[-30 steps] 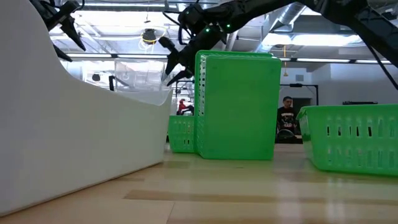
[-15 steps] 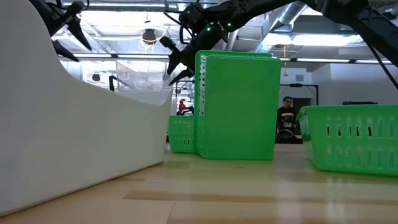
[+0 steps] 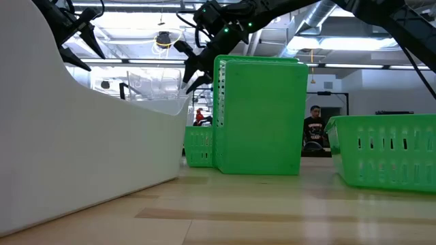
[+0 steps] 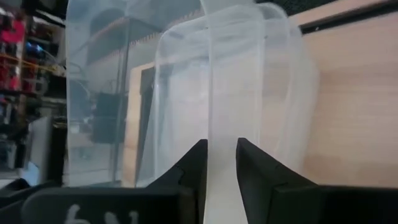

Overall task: Stack baskets on shelf by color
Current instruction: Stack the transparent bin on top of the transparent bins on the shelf

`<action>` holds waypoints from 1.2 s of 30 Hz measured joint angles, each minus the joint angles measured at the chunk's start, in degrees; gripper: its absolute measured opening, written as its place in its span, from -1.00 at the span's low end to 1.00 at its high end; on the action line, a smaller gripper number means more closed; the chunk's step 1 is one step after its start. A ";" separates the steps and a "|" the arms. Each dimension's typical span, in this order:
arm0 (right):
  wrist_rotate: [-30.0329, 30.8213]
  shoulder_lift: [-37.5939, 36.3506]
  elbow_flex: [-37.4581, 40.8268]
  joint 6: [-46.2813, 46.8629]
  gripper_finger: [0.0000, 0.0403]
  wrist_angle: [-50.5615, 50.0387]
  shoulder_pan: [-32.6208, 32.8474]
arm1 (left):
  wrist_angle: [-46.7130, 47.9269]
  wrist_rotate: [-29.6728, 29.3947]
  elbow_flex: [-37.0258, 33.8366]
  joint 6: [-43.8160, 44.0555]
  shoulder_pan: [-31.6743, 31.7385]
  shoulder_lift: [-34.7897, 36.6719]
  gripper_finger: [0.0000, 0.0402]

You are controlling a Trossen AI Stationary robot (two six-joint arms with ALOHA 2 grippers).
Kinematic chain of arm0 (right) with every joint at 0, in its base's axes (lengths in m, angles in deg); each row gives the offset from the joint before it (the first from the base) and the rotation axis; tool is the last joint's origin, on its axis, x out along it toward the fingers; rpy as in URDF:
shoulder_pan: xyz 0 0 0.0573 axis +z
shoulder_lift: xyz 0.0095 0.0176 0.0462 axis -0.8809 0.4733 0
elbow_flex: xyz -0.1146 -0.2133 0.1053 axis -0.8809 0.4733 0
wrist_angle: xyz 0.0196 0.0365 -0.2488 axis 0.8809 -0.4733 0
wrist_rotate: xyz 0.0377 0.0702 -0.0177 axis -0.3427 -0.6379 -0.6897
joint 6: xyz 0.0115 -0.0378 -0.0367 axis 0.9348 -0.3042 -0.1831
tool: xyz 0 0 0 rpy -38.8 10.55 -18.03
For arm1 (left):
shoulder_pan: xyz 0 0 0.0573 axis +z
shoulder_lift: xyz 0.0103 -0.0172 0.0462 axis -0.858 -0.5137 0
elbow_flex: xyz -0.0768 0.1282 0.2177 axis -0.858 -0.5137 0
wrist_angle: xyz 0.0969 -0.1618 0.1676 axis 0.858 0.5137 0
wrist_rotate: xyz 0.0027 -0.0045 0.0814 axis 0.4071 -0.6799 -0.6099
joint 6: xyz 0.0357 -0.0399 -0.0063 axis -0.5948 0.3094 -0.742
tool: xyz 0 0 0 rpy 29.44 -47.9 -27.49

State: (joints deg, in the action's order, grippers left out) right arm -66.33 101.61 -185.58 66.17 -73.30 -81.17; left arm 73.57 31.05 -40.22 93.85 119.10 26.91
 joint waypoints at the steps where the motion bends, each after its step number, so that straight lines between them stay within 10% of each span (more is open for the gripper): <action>1: 0.34 0.00 0.00 0.97 -0.55 0.47 0.15 | -0.07 -0.24 0.00 -0.02 0.02 0.00 0.06; 36: 6.03 0.04 0.00 2.63 -0.65 -2.51 0.96 | -0.57 -0.22 0.00 -0.09 0.00 -1.03 0.06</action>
State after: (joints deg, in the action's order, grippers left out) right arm -60.30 101.66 -185.58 68.81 -75.81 -80.21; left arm 73.00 30.83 -40.22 93.76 119.10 25.88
